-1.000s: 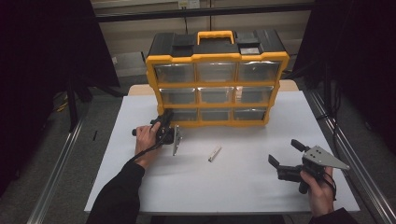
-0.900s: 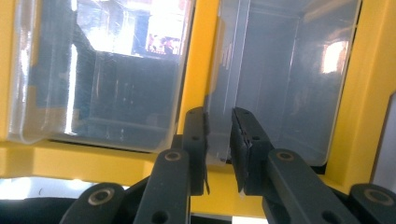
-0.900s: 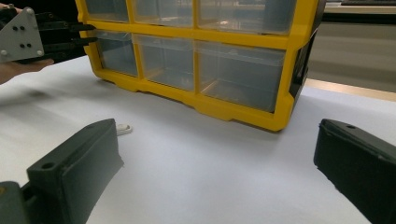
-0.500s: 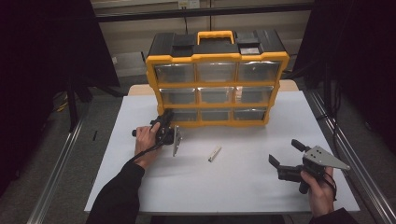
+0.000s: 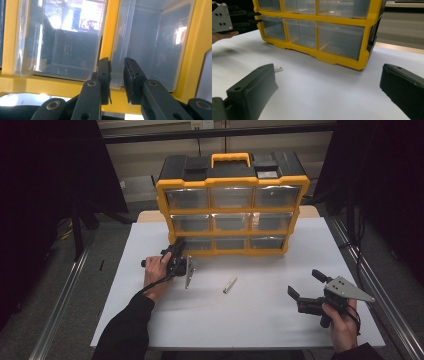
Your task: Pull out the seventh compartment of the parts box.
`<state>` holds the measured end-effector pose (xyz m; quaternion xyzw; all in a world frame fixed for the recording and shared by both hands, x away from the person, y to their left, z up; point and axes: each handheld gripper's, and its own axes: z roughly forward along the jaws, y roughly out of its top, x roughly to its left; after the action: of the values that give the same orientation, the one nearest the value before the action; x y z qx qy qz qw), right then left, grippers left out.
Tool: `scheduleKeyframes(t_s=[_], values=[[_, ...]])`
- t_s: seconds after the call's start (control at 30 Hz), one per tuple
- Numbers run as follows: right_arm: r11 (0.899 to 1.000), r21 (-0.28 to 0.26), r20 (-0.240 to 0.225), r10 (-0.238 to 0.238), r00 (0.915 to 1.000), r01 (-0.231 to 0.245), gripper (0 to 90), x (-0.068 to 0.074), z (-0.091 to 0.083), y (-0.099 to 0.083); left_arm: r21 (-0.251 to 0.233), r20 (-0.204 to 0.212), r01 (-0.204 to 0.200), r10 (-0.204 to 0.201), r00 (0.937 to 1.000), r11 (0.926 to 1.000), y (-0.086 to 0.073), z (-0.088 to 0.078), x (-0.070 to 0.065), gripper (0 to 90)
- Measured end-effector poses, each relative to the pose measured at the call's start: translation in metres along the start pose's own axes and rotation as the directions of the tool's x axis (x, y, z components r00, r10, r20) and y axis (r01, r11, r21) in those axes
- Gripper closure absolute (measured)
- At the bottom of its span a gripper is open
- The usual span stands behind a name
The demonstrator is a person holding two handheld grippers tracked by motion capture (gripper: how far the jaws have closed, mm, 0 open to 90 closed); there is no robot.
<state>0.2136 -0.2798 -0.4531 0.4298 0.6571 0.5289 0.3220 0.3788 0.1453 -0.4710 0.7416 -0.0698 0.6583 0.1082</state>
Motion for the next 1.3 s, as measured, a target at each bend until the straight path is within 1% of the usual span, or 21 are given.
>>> scheduleKeyframes(t_s=[0.03, 0.1, 0.13, 0.17, 0.2, 0.37, 0.4, 0.5, 0.53, 0.63, 0.67, 0.73, 0.8, 0.83, 0.87, 0.9, 0.93, 1.07, 1.13, 1.17, 1.3], values=[[1.0, 0.0, 0.001, -0.001, 1.0, 0.001, 0.0, 0.0, 0.0, 0.0, 0.003, 0.016, -0.023, 0.023, 0.9996, 0.9997, 0.0, 0.0, 0.002, 76.6], [1.0, 0.0, 0.002, -0.001, 1.0, 0.001, 0.0, 0.0, 0.0, 0.0, 0.0, 0.003, 0.003, -0.003, 1.0, 1.0, 0.0, 0.0, 0.0, 76.7], [1.0, 0.001, 0.0, -0.001, 1.0, 0.001, 0.0, 0.0, 0.0, 0.0, -0.036, 0.001, 0.052, -0.052, 0.9986, 0.998, 0.0, 0.002, -0.005, 76.8], [1.0, 0.001, 0.0, -0.001, 1.0, 0.001, 0.0, 0.0, 0.0, 0.0, -0.036, 0.001, 0.052, -0.052, 0.9986, 0.998, 0.0, 0.002, -0.005, 76.9], [1.0, 0.002, 0.001, 0.006, 1.0, -0.006, 0.0, 0.0, 0.0, 0.0, 0.002, 0.002, 0.002, -0.002, 1.0, 1.0, 0.001, -0.001, -0.002, 76.9], [1.0, 0.001, -0.002, 0.002, 1.0, -0.002, 0.0, -0.001, -0.001, 0.0, -0.01, 0.01, -0.006, 0.007, 0.9999, 0.9999, 0.0, -0.001, -0.001, 77.1], [1.0, -0.004, -0.001, 0.002, 1.0, -0.002, 0.0, 0.0, 0.0, 0.0, -0.031, -0.011, 0.036, -0.036, 0.9993, 0.9989, 0.0, 0.0, -0.005, 77.1], [1.0, -0.001, -0.004, 0.004, 1.0, -0.004, 0.0, -0.001, -0.001, 0.0, -0.045, -0.005, 0.054, -0.054, 0.9985, 0.9976, 0.0, 0.0, -0.006, 77.2], [1.0, -0.002, -0.005, 0.006, 1.0, -0.006, 0.0, -0.001, -0.001, 0.0, -0.008, 0.003, -0.011, 0.011, 0.9999, 0.9999, 0.001, -0.004, -0.002, 77.2], [1.0, -0.002, -0.009, 0.007, 0.9999, -0.007, 0.0, -0.001, -0.001, 0.0, -0.009, -0.003, -0.011, 0.011, 0.9999, 0.9999, 0.0, -0.005, -0.002, 77.2], [1.0, -0.006, -0.004, 0.006, 1.0, -0.006, 0.0, -0.001, -0.001, 0.0, -0.086, -0.006, 0.077, -0.078, 0.9969, 0.9932, 0.0, -0.002, -0.007, 77.2], [1.0, -0.007, -0.004, 0.005, 1.0, -0.005, 0.0, -0.001, -0.001, 0.0, -0.066, 0.007, 0.064, -0.064, 0.998, 0.9958, 0.0, -0.004, -0.006, 77.2], [1.0, -0.007, -0.004, 0.004, 1.0, -0.004, 0.0, -0.001, -0.001, 0.0, -0.102, -0.007, 0.107, -0.109, 0.994, 0.989, -0.001, -0.003, -0.009, 77.2], [1.0, -0.006, -0.004, 0.005, 1.0, -0.005, 0.0, -0.001, -0.001, 0.0, -0.083, -0.001, 0.08, -0.08, 0.9968, 0.9934, 0.0, -0.005, -0.008, 77.3], [1.0, -0.008, -0.004, 0.006, 1.0, -0.006, 0.0, 0.0, -0.001, 0.0, -0.098, -0.001, 0.089, -0.09, 0.996, 0.9911, -0.001, -0.005, -0.009, 77.2], [1.0, -0.005, -0.006, 0.003, 1.0, -0.003, 0.0, -0.001, -0.001, 0.0, -0.08, 0.001, 0.069, -0.07, 0.9976, 0.9944, 0.0, -0.006, -0.008, 77.3], [1.0, -0.007, -0.004, 0.004, 1.0, -0.004, 0.0, 0.0, -0.001, 0.0, -0.094, -0.02, 0.061, -0.063, 0.9978, 0.9937, 0.0, -0.006, -0.008, 77.3], [1.0, -0.004, -0.005, 0.004, 1.0, -0.004, 0.0, 0.0, -0.001, 0.0, -0.093, -0.011, 0.086, -0.087, 0.9961, 0.992, -0.001, -0.007, -0.009, 77.4], [1.0, -0.005, -0.005, 0.003, 1.0, -0.003, 0.0, -0.001, -0.002, 0.0, -0.09, -0.01, 0.085, -0.086, 0.9962, 0.9923, 0.0, -0.008, -0.009, 77.3], [1.0, -0.005, -0.005, 0.002, 1.0, -0.002, 0.0, -0.001, -0.002, 0.0, -0.086, -0.005, 0.059, -0.06, 0.9982, 0.9945, 0.0, -0.009, -0.007, 77.3], [1.0, -0.011, -0.006, 0.004, 1.0, -0.004, 0.0, -0.001, -0.002, 0.001, -0.091, -0.005, 0.073, -0.074, 0.9972, 0.9932, 0.0, -0.009, -0.008, 77.3]])
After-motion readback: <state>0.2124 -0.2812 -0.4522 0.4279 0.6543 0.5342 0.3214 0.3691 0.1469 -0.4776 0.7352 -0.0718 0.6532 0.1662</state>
